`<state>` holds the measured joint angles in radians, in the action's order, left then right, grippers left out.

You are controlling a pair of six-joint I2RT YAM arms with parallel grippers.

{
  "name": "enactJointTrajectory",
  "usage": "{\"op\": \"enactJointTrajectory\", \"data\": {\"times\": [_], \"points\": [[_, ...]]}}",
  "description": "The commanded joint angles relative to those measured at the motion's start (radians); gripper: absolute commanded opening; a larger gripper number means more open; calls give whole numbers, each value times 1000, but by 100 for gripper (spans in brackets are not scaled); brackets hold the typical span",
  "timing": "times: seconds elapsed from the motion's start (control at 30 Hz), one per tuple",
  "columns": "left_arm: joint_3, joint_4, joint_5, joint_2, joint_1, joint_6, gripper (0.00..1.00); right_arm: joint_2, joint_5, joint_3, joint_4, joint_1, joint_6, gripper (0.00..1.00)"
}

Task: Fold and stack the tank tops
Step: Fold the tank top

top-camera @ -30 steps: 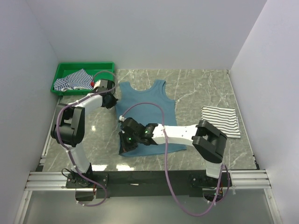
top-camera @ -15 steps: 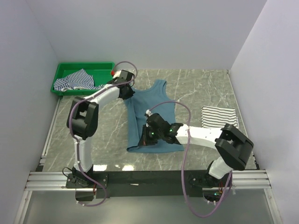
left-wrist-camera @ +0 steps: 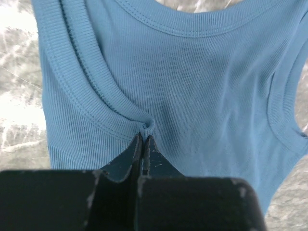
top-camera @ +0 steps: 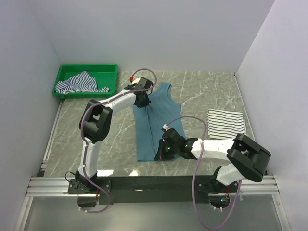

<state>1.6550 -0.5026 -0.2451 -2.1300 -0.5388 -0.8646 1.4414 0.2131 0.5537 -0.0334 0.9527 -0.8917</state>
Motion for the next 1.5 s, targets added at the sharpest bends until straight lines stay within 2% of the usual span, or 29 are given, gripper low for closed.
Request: {"op": "enactJointTrajectory", "data": {"times": [0.0, 0.27, 0.3, 0.37, 0.4, 0.43, 0.47, 0.5, 0.53, 0.6, 0.67, 0.77, 0.87, 0.9, 1.0, 1.2, 1.47], "points": [[29, 1, -34, -16, -9, 15, 1, -53, -21, -37, -60, -3, -24, 0], [46, -4, -29, -27, -12, 36, 1, -81, -43, -46, -37, -2, -29, 0], [49, -7, -31, -27, -12, 36, 3, -84, -47, -43, -28, -3, -30, 0], [48, -4, -28, -22, -12, 51, 16, -91, -63, -37, 4, -5, -32, 0], [46, 2, -25, -10, -12, 58, 21, -96, -70, -34, 21, -5, -38, 7], [40, 21, -17, -1, -12, 65, 29, -107, -83, -31, 56, -5, -39, 11], [40, 30, -13, 8, -10, 81, 34, -117, -93, -34, 72, -3, -41, 14], [38, 44, -2, 30, -10, 91, 37, -130, -116, -34, 88, -5, -46, 22], [34, 58, 0, 44, -7, 98, 43, -159, -132, -34, 128, -3, -47, 26], [37, 81, 9, 77, 8, 105, 47, -199, -177, -34, 167, -3, -49, 37], [37, 79, -8, 103, 31, 95, 50, -265, -208, -26, 220, -2, -46, 40], [26, 44, -26, 119, 75, 53, 47, -320, -270, 32, 299, 12, -14, 41], [8, 41, -16, 102, 103, 30, 34, -299, -287, 115, 293, 27, 31, 40], [8, 44, -11, 93, 105, 33, 27, -244, -281, 141, 288, 27, 65, 39], [32, 30, -11, 47, 106, 39, 20, -108, -285, 265, 297, 34, 132, 36], [80, 9, -39, -41, 108, 52, 17, 109, -288, 390, 251, 43, 227, 32], [112, 6, -56, -108, 120, 87, 16, 230, -317, 370, 251, 148, 205, 27]]}}
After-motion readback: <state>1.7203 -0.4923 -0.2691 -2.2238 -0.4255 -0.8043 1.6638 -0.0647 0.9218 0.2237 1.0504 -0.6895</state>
